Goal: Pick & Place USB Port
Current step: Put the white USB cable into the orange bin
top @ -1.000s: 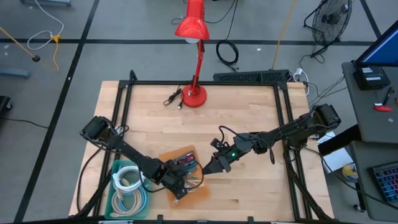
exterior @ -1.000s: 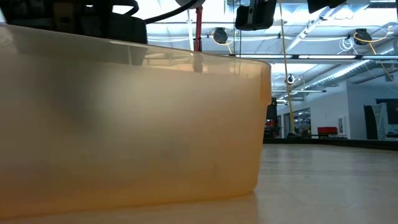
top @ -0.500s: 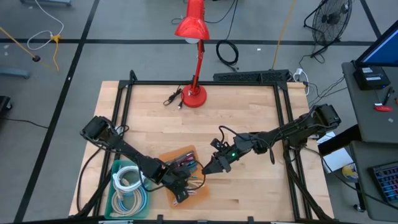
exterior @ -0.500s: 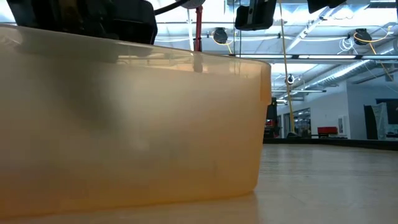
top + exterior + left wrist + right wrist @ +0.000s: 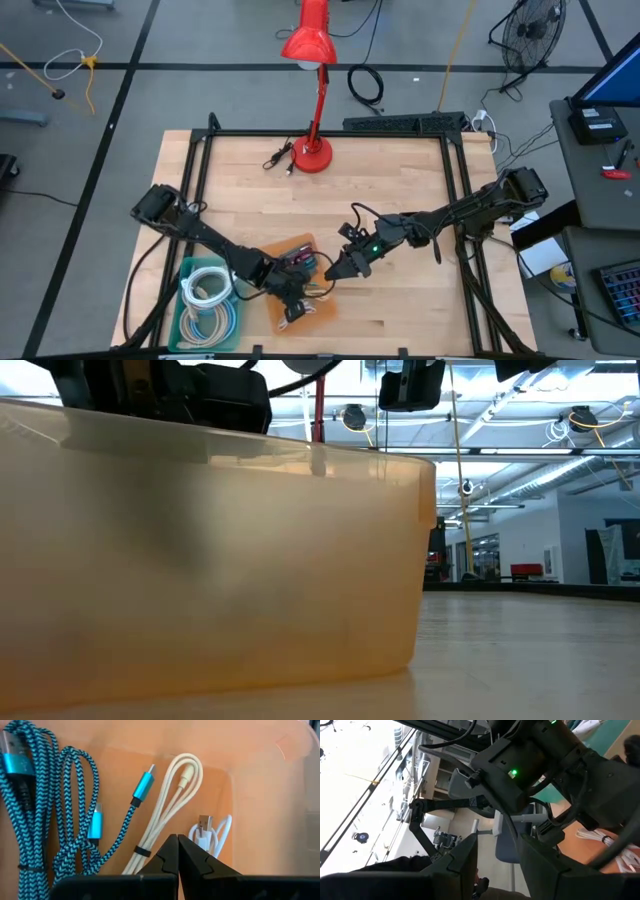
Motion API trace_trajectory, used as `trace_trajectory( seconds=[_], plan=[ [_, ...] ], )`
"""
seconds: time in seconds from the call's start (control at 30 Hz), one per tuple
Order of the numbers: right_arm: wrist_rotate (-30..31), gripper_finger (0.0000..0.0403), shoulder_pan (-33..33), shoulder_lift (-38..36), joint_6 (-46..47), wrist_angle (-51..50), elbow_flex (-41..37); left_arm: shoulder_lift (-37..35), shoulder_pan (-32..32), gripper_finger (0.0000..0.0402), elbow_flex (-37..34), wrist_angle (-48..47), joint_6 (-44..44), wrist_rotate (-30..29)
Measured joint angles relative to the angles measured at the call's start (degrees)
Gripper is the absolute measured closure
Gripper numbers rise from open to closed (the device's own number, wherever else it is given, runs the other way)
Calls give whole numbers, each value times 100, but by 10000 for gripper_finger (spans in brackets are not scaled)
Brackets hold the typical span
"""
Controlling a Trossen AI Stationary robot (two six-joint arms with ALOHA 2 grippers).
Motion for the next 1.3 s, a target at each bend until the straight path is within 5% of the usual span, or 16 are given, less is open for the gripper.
trace_trajectory(
  seconds=[0.53,1.3],
  plan=[
    [0,273,0,0,1,-2,0,0,201,402,0,-237,466,651],
    [40,273,0,0,-4,-2,0,-2,103,402,0,1055,441,1209]
  ],
)
